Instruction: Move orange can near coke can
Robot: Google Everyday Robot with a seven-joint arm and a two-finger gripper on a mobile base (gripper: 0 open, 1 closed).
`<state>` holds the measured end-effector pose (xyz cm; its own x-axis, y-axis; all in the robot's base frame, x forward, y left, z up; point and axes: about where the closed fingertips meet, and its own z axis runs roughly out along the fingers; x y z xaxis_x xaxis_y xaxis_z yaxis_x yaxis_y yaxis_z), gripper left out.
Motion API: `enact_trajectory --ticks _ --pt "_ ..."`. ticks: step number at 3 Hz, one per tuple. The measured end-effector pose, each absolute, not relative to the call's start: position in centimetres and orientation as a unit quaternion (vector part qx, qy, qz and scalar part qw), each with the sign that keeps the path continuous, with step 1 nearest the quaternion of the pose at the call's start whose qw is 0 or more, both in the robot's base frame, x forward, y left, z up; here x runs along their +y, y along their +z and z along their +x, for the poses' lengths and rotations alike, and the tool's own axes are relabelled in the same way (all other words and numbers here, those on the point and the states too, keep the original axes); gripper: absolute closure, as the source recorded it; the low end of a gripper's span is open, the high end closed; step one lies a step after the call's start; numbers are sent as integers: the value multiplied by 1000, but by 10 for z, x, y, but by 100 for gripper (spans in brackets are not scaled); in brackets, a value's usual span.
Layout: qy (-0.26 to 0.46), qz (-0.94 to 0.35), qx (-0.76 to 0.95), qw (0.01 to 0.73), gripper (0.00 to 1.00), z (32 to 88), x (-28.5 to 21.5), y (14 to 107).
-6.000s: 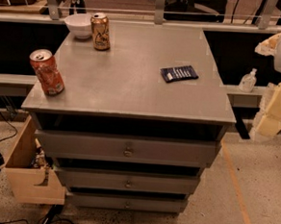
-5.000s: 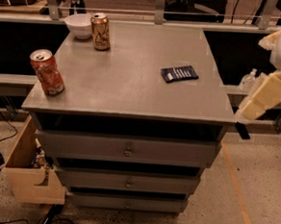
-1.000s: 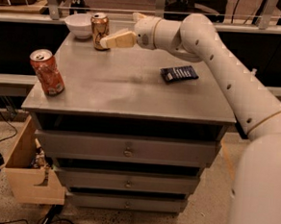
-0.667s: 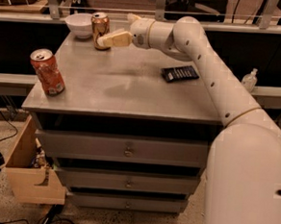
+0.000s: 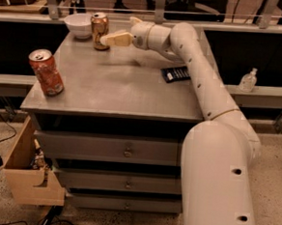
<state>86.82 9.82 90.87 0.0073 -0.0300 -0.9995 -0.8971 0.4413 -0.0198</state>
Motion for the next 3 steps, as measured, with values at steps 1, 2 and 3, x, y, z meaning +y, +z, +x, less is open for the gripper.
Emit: enact_trajectory --ticks 1,2,3 --pt "362 -376 612 594 0 876 106 909" --pt "350 -374 623 591 0 871 116 925" --pt "332 -382 638 580 0 855 130 941"
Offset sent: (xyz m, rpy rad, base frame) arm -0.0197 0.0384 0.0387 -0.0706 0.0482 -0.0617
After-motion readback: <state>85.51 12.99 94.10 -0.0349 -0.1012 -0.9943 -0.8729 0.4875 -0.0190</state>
